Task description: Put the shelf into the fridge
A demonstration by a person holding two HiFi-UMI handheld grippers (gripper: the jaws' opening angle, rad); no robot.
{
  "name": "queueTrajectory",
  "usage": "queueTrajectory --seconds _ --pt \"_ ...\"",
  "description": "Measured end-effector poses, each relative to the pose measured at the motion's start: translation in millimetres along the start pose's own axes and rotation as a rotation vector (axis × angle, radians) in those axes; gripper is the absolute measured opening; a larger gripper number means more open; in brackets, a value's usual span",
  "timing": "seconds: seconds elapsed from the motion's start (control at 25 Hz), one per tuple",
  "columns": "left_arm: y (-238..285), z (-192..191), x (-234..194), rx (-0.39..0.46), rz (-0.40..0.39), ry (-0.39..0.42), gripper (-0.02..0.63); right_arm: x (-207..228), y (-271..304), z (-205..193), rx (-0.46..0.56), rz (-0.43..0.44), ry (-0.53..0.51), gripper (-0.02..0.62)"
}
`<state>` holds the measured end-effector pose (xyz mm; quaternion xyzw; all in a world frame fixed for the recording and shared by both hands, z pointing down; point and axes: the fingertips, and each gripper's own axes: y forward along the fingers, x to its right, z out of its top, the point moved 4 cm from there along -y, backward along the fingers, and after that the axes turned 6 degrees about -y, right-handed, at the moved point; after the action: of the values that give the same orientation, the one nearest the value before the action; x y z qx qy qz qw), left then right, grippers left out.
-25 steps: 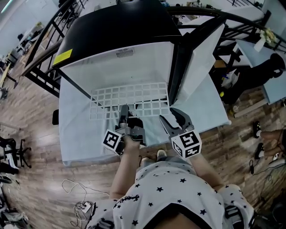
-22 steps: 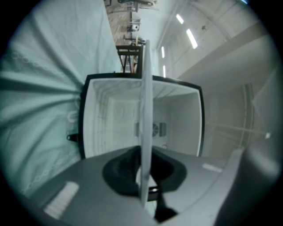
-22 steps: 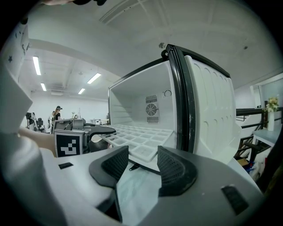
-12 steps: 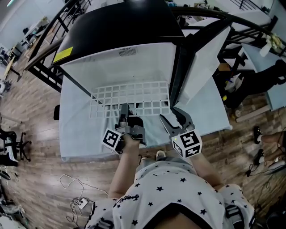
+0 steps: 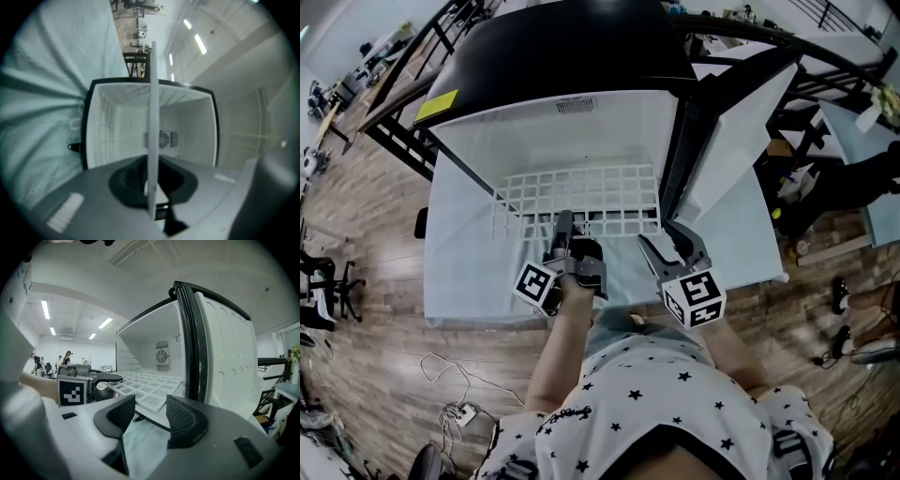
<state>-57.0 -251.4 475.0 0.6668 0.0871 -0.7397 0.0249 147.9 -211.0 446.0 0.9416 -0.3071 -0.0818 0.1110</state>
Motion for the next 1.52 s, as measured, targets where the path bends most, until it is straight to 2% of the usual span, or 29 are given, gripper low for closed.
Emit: queueTrajectory --seconds 0.28,0.44,0.84,1.52 --pt "5 -1 1 0.004 0.008 0.016 0.028 5 3 0 0.012 0.014 0.004 0.189" --pt "8 -1 0 0.015 0.019 -0.004 0.028 6 6 1 0.019 0.012 0.002 0.189" --pt "26 4 -2 0.009 0.006 0.02 0.028 14 16 2 0.035 -0.006 0.031 0.187" --pt "55 7 -2 -0.002 0.007 0.003 0.029 23 26 0 0.061 -0.039 0.071 0.187"
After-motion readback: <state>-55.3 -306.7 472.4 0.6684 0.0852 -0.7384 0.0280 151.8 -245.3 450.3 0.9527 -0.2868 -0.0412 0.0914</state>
